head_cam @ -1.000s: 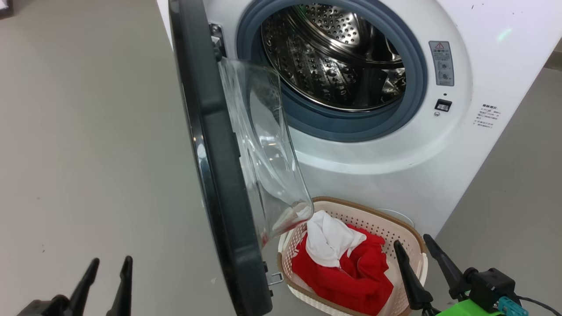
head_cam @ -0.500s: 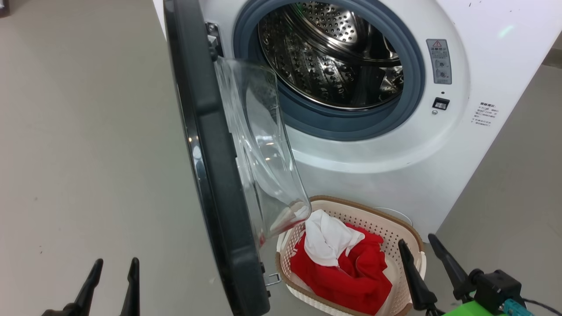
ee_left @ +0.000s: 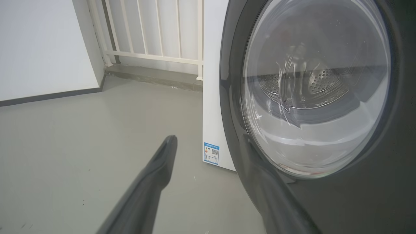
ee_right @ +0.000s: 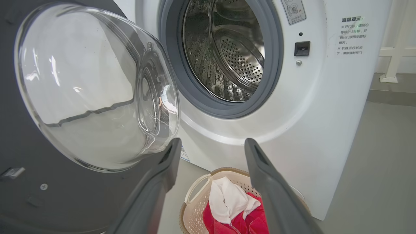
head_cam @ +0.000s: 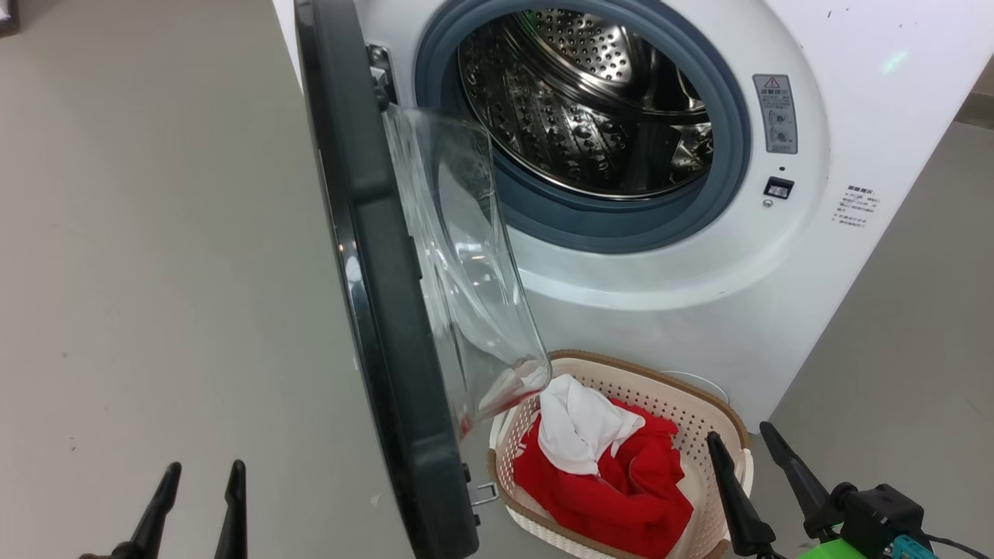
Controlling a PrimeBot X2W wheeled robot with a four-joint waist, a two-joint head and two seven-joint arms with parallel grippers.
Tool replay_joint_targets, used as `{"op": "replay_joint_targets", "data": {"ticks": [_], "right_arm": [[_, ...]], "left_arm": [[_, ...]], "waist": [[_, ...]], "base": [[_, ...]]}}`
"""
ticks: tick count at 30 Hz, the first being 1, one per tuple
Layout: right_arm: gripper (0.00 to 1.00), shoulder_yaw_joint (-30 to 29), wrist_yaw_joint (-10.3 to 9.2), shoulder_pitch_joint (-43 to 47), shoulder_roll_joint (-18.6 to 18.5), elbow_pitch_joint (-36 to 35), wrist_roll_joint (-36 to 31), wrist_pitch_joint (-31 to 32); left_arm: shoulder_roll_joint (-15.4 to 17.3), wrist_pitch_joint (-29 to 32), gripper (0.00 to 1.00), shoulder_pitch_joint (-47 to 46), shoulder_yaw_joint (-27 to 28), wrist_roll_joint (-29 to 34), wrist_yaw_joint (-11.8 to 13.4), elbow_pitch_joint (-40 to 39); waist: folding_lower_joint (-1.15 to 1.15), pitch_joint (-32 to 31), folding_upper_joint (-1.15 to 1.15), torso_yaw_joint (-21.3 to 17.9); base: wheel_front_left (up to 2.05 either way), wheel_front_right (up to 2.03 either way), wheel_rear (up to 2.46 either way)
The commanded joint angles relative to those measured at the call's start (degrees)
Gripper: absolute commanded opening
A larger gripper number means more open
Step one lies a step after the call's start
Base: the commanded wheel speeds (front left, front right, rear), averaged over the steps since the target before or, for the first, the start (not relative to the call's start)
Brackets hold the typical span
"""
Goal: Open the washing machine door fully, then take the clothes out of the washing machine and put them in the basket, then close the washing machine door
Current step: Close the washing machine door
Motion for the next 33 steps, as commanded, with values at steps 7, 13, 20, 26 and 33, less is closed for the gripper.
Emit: {"op": "replay_joint_targets", "data": {"ticks": [7,13,20,26,33], "right_arm": [[1.0,1.2,0.36,-0.7,-0.2,-1.3,0.0,-0.4],[1.0,1.4,0.36,-0.9,-0.1,-1.1,0.1,-0.4],[1.0,1.8,0.36,-0.9,0.0,-0.9,0.2,-0.4],[1.0,1.9,0.36,-1.0,0.1,-1.1,0.3,-0.4],[1.0,1.7,0.36,-1.4,0.2,-1.3,0.2,-0.4]], "left_arm": [[0.8,-0.7,1.0,-0.8,1.6,-0.3,-0.3,-1.9],[2.8,-0.7,0.27,-2.6,-0.8,-5.1,-0.3,-1.5],[7.3,-0.7,0.0,-5.4,-3.9,-11.0,-0.3,-2.5],[12.9,-0.7,0.0,-7.8,-9.1,-16.5,-0.3,-5.7],[17.4,-0.7,0.0,-9.6,-14.5,-20.4,-0.3,-10.5]], "waist": [[0.0,-0.3,0.0,0.1],[0.0,-0.5,0.0,0.1],[0.0,-0.8,0.0,-0.3],[0.0,-0.4,0.0,-1.1],[0.0,0.5,0.0,-2.3]], "base": [[0.0,0.0,0.0],[0.0,0.0,0.0],[0.0,0.0,0.0],[0.0,0.0,0.0],[0.0,0.0,0.0]]}}
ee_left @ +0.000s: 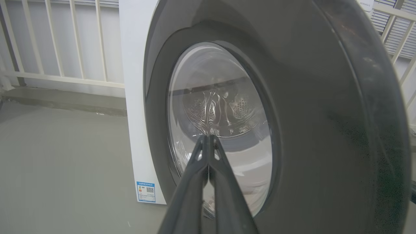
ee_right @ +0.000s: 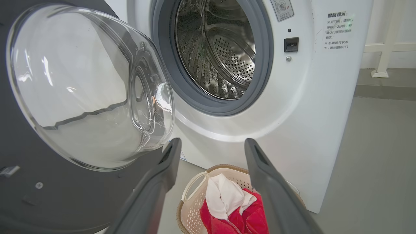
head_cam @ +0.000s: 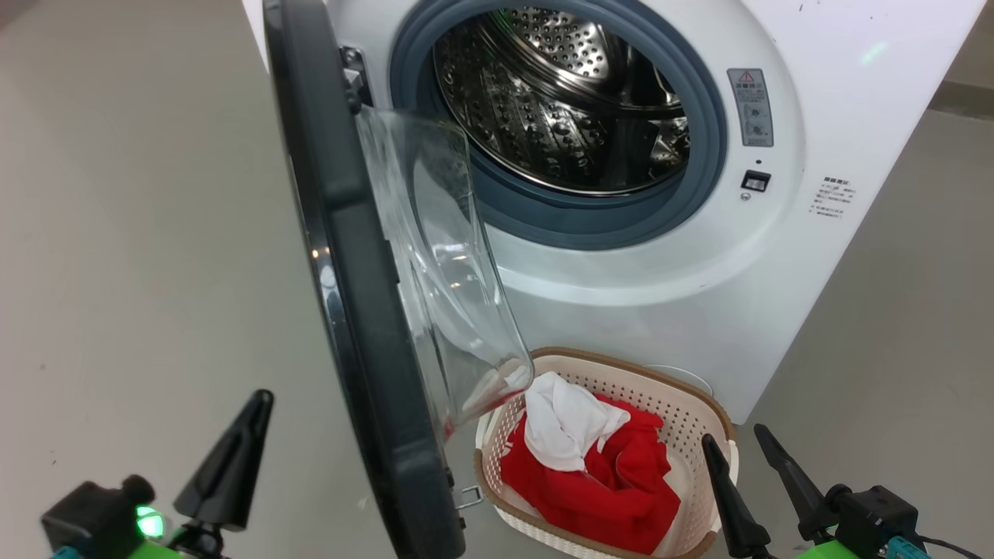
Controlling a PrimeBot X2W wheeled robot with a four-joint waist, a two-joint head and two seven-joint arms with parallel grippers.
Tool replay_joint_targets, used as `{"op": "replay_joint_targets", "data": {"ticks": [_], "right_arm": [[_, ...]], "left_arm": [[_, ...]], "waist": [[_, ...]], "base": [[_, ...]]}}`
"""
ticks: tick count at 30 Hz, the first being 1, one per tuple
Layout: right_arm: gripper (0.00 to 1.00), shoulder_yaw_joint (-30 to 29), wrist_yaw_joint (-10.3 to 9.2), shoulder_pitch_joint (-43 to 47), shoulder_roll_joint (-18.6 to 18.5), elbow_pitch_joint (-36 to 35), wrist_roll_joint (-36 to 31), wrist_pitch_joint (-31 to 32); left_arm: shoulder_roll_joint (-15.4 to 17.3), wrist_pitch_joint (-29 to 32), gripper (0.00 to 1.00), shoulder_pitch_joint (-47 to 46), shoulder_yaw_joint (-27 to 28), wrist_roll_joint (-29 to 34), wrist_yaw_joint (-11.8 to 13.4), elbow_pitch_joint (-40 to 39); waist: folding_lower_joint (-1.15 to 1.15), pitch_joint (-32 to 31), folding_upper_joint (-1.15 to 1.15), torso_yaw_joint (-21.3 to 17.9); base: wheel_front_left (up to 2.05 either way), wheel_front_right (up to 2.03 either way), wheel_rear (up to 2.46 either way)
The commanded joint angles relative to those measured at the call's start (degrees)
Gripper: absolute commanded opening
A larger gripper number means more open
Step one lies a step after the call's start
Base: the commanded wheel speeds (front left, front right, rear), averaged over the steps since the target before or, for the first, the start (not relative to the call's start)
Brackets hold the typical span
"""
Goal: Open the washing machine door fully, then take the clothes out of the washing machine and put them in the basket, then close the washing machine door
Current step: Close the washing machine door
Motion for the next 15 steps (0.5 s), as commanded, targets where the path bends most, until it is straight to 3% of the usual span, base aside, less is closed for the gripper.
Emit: {"op": "replay_joint_targets", "data": {"ticks": [1,15], "right_arm": [[1.0,1.2,0.36,-1.5,-0.2,-1.5,0.1,-0.4],[1.0,1.1,0.36,-2.9,-0.1,-1.6,0.0,-0.4]], "left_arm": [[2.2,-0.7,0.0,-2.8,1.4,-0.3,-0.3,-2.0],[3.5,-0.7,0.0,-5.9,-6.6,-0.1,-0.3,-7.5]], "waist": [[0.0,0.3,0.0,-0.3],[0.0,2.3,0.0,-2.5]], "base": [[0.0,0.0,0.0],[0.0,0.0,0.0]]}}
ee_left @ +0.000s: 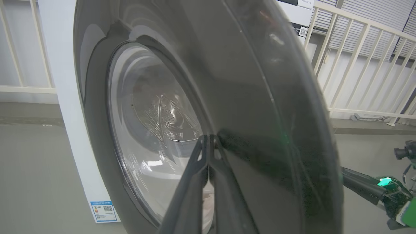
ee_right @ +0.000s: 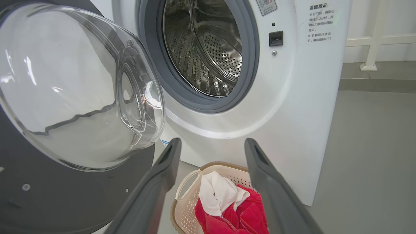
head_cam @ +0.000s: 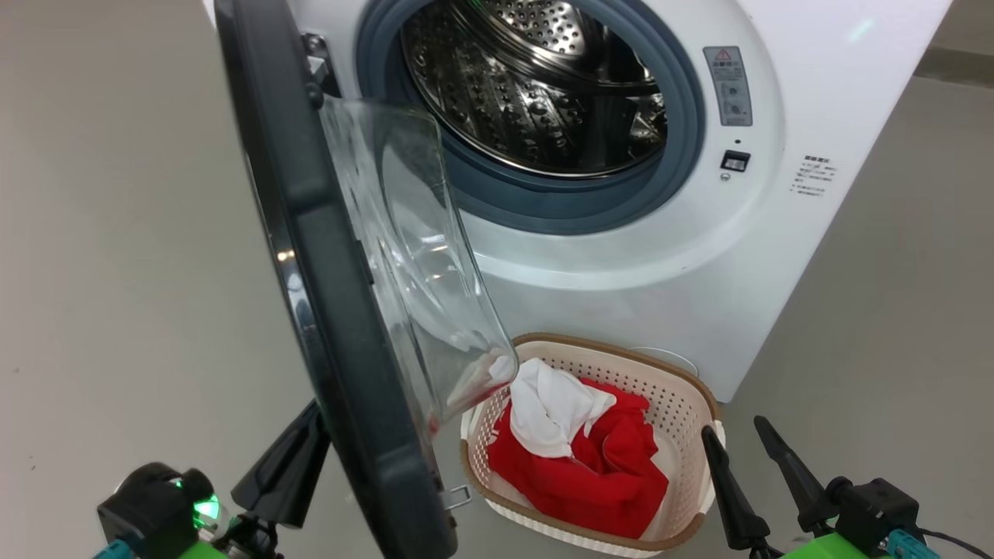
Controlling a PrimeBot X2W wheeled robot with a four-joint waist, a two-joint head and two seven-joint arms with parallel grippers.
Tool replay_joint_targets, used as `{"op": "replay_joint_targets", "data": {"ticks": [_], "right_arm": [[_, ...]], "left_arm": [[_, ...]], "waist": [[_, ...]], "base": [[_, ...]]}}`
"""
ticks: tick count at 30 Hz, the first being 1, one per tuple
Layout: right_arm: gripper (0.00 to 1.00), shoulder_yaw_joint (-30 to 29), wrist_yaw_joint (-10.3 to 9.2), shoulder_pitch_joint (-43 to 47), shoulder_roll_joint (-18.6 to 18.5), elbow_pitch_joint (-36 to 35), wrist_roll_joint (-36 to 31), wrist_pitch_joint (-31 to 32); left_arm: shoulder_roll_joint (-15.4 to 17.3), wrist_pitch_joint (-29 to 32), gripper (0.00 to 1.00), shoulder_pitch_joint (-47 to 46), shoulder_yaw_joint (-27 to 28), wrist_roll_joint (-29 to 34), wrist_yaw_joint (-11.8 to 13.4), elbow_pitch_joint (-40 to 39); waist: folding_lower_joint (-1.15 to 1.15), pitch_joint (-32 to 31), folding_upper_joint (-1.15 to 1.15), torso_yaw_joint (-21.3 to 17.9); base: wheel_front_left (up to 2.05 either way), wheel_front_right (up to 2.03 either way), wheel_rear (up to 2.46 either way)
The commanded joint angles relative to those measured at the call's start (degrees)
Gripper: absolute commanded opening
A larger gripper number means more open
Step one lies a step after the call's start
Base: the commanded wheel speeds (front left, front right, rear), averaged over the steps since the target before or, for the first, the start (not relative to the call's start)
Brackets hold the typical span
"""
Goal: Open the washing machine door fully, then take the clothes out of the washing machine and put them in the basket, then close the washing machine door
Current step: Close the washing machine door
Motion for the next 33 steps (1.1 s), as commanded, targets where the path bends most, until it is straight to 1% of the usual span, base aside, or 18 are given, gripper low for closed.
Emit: {"op": "replay_joint_targets", "data": {"ticks": [1,8,14,17,27,33], "right_arm": [[1.0,1.2,0.36,-2.4,-0.2,-1.6,0.0,-0.4],[1.0,1.3,0.36,-3.0,-0.2,-1.8,0.4,-0.4],[1.0,1.0,0.36,-4.1,-0.2,-2.1,0.6,-0.4],[1.0,0.8,0.36,-4.4,-0.2,-2.2,0.7,-0.4],[1.0,0.3,0.36,-6.1,-0.2,-2.6,1.4,-0.4],[1.0,-0.1,0.36,-7.1,-0.2,-2.9,2.1,-0.4]], "left_arm": [[1.8,-0.7,0.0,-3.2,1.5,0.2,-0.3,-2.2],[1.7,-0.7,0.0,-5.1,-1.2,0.8,-0.3,-3.3],[0.3,-0.7,0.0,-8.4,-4.7,1.3,-0.3,-1.7],[-0.5,-0.7,0.0,-10.0,-5.4,1.3,-0.3,-1.0],[-3.4,-0.7,0.0,-18.6,-9.2,0.4,-0.3,5.3],[-5.1,-0.7,0.0,-24.4,-10.4,-0.3,-0.3,10.4]], "waist": [[0.0,0.5,0.0,-0.6],[0.0,1.6,0.0,-2.6],[0.0,3.1,0.0,-4.6],[0.0,3.6,0.0,-5.4],[0.0,6.6,0.0,-9.6],[0.0,8.4,0.0,-12.5]], "base": [[0.0,0.0,0.0],[0.0,0.0,0.0],[0.0,0.0,0.0],[0.0,0.0,0.0],[0.0,0.0,0.0],[0.0,0.0,0.0]]}}
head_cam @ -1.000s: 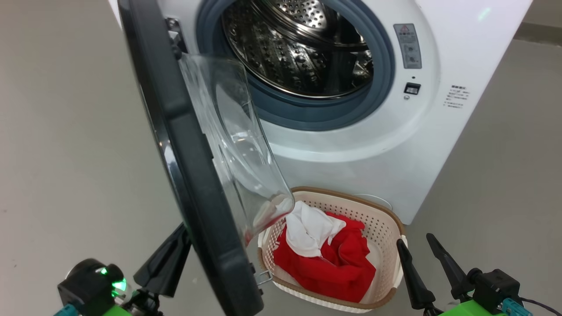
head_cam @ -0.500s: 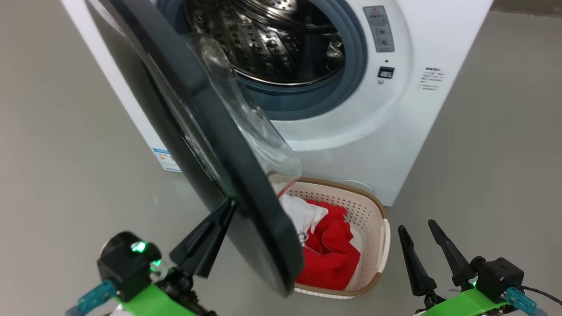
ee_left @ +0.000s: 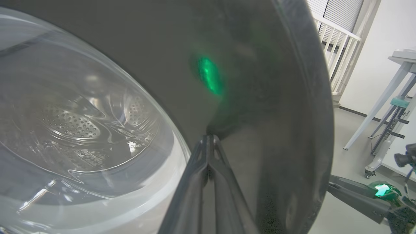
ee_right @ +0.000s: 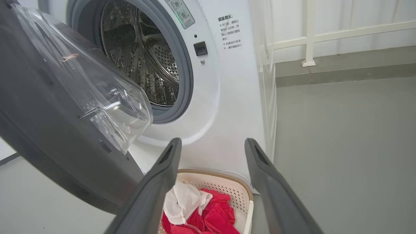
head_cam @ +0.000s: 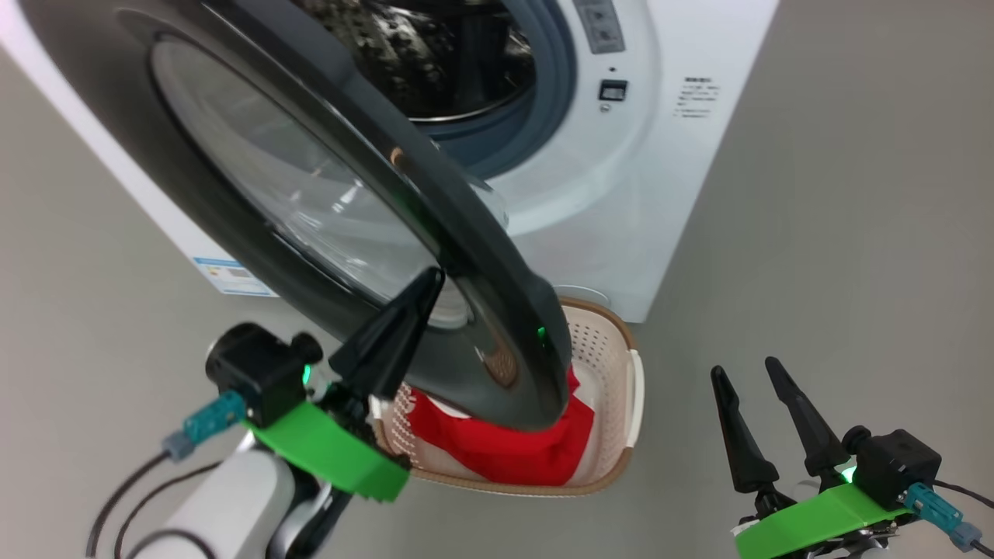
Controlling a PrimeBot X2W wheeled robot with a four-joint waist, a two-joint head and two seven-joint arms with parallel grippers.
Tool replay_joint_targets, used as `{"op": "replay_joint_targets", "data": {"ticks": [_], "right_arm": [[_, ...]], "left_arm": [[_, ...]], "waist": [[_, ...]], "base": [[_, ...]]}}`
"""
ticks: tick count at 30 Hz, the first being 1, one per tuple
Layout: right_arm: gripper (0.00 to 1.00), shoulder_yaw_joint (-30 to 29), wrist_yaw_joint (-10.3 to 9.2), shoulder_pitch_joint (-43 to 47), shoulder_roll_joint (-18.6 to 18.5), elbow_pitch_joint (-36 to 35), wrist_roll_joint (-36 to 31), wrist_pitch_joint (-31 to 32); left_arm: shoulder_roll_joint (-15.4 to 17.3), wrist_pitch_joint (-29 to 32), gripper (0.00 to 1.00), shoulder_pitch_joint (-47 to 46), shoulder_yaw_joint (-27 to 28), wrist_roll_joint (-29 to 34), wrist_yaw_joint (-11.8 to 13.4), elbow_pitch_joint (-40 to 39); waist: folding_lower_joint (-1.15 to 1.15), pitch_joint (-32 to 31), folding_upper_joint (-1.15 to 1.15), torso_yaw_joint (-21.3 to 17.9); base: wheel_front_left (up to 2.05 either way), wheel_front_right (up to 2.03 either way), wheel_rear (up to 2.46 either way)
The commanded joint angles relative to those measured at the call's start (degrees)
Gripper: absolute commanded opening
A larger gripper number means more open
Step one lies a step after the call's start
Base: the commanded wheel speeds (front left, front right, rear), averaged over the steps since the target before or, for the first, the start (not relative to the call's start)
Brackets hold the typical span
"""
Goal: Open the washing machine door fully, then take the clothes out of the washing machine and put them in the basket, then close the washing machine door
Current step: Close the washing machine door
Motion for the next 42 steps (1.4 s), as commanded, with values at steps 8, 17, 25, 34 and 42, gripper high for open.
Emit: {"op": "replay_joint_targets", "data": {"ticks": [8,17,25,34,42], "right_arm": [[1.0,0.4,0.36,-2.7,-0.2,-2.1,1.6,-0.4],[1.0,0.0,0.36,-4.1,-0.2,-2.9,2.8,-0.4],[1.0,0.0,0.36,-5.2,-0.2,-3.3,3.8,-0.4],[1.0,-0.4,0.36,-5.3,-0.2,-3.3,4.0,-0.4],[1.0,-0.7,0.36,-4.4,-0.2,-2.8,3.2,-0.4]], "left_arm": [[-0.4,-0.4,0.0,-9.7,1.1,-2.4,-0.3,6.7],[-2.2,-0.4,0.0,-19.8,1.7,-5.1,-0.3,16.3],[-1.6,-0.4,0.0,-25.5,2.7,-5.6,-0.3,21.9],[-1.6,-0.4,0.0,-26.0,3.1,-5.6,-0.3,24.2],[-1.6,-0.4,0.0,-20.5,3.5,-5.0,-0.3,23.2]], "waist": [[0.0,3.5,0.0,-6.1],[0.0,6.9,0.0,-9.4],[0.0,8.7,0.0,-11.9],[0.0,8.8,0.0,-12.1],[0.0,6.1,0.0,-10.2]], "base": [[0.0,0.0,0.0],[0.0,0.0,0.0],[0.0,0.0,0.0],[0.0,0.0,0.0],[0.0,0.0,0.0]]}}
